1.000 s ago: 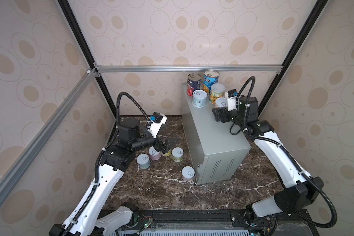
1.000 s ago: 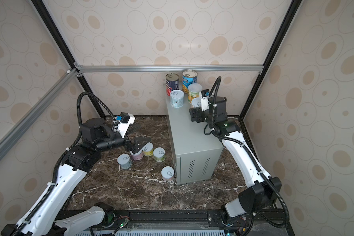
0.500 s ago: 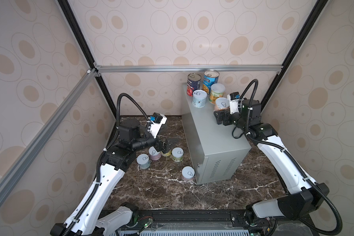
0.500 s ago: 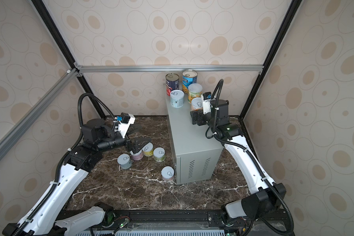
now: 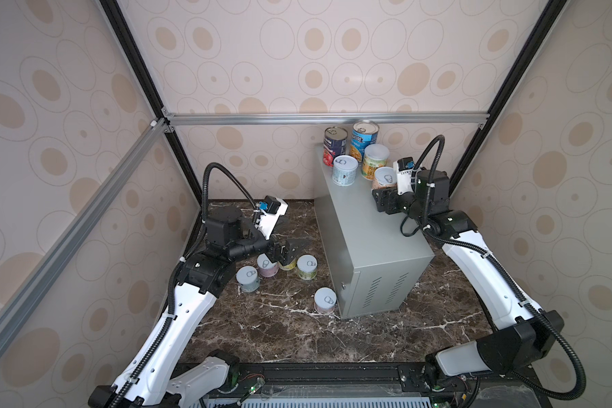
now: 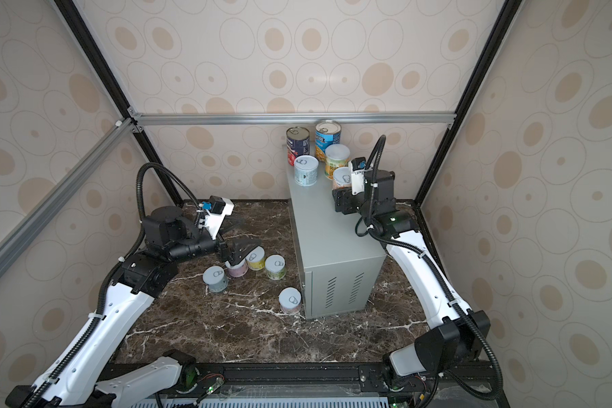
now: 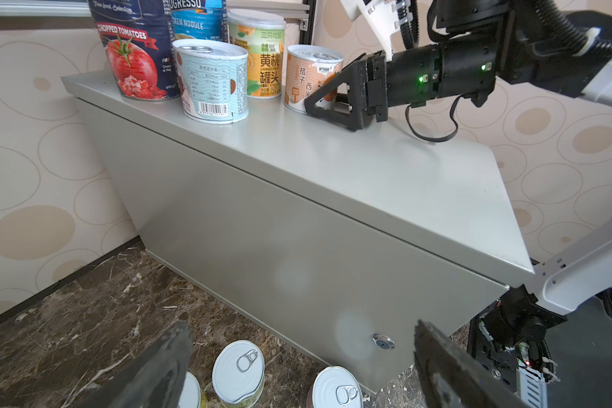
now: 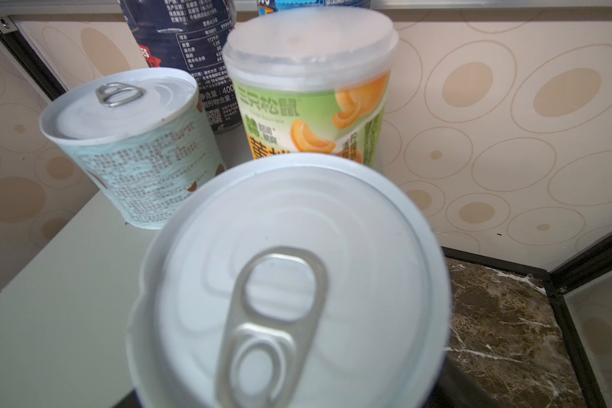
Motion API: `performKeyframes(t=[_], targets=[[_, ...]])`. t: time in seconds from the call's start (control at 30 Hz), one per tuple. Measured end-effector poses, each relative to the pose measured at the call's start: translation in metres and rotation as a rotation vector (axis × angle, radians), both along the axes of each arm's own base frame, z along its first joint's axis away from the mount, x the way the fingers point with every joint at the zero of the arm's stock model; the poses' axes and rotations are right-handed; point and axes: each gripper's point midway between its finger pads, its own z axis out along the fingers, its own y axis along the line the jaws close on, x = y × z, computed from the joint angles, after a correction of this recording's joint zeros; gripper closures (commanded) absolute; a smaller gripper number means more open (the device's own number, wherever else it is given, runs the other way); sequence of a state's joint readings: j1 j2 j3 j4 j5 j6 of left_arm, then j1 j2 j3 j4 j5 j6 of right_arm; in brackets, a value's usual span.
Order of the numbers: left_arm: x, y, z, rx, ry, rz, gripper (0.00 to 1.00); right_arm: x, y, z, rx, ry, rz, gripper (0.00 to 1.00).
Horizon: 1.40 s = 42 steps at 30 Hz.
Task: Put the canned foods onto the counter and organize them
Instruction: 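Push the orange-labelled can toward the other cans with the right gripper, then open the right gripper and draw it back from the orange-labelled can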
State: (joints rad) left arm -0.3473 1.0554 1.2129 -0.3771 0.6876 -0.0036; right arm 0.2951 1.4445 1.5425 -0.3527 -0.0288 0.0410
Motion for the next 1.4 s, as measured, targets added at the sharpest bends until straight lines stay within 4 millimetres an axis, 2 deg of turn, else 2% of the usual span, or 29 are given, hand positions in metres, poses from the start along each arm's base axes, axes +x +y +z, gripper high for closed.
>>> performKeyframes(t=[0.6, 0.7, 0.83, 1.0, 1.13, 1.4], targets=[[0.001, 0.001, 0.0, -0.001, -0.002, 0.004, 0.02, 0.006, 0.004, 0.0, 0.006, -0.003, 0.016, 0.19], [0.001, 0.001, 0.0, -0.001, -0.002, 0.004, 0.02, 0.006, 0.004, 0.001, 0.008, -0.004, 0.018, 0.14], [0.001, 0.001, 0.0, -0.001, -0.002, 0.005, 0.02, 0.006, 0.004, 0.002, 0.012, -0.007, 0.018, 0.01], [0.001, 0.001, 0.0, -0.001, -0.001, 0.005, 0.02, 0.004, -0.003, 0.003, 0.02, -0.006, 0.011, 0.0], [0.003, 0.001, -0.001, -0.002, 0.008, 0.01, 0.02, -0.014, -0.022, 0.014, 0.052, -0.001, -0.005, 0.0], [0.017, 0.003, -0.015, 0.006, 0.071, 0.064, 0.02, -0.082, -0.064, 0.08, 0.13, -0.101, -0.071, 0.0]])
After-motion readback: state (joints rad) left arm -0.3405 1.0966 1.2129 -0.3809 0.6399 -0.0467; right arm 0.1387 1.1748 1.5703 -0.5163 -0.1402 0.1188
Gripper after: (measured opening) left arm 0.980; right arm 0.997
